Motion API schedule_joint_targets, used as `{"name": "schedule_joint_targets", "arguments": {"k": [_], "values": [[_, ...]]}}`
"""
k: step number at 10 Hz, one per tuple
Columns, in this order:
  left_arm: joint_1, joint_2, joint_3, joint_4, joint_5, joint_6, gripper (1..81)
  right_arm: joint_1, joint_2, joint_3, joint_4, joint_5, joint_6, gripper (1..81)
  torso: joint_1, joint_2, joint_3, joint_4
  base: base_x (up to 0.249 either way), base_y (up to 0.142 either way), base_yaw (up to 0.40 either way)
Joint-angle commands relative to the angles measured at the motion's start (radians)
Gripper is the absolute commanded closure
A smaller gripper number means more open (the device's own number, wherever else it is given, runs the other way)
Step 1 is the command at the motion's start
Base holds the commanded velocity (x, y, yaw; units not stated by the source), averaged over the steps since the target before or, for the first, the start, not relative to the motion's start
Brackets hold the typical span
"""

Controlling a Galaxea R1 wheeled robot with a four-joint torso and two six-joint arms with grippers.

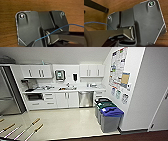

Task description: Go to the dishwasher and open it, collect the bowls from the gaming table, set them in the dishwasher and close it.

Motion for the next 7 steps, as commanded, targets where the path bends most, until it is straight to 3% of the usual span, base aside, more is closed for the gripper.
{"name": "schedule_joint_targets", "arguments": {"k": [1, 7], "values": [[-0.048, -0.022, 0.009, 0.000, 0.053, 0.007, 1.0, 0.046, -0.011, -0.012, -0.001, -0.054, -0.005, 1.0, 0.000, 0.000, 0.000, 0.000, 0.190, 0.000, 0.000], [-0.047, -0.024, 0.004, 0.000, 0.053, 0.007, 1.0, 0.046, -0.009, -0.011, -0.001, -0.054, -0.005, 1.0, 0.000, 0.000, 0.000, 0.000, 0.187, 0.000, 0.000]]}}
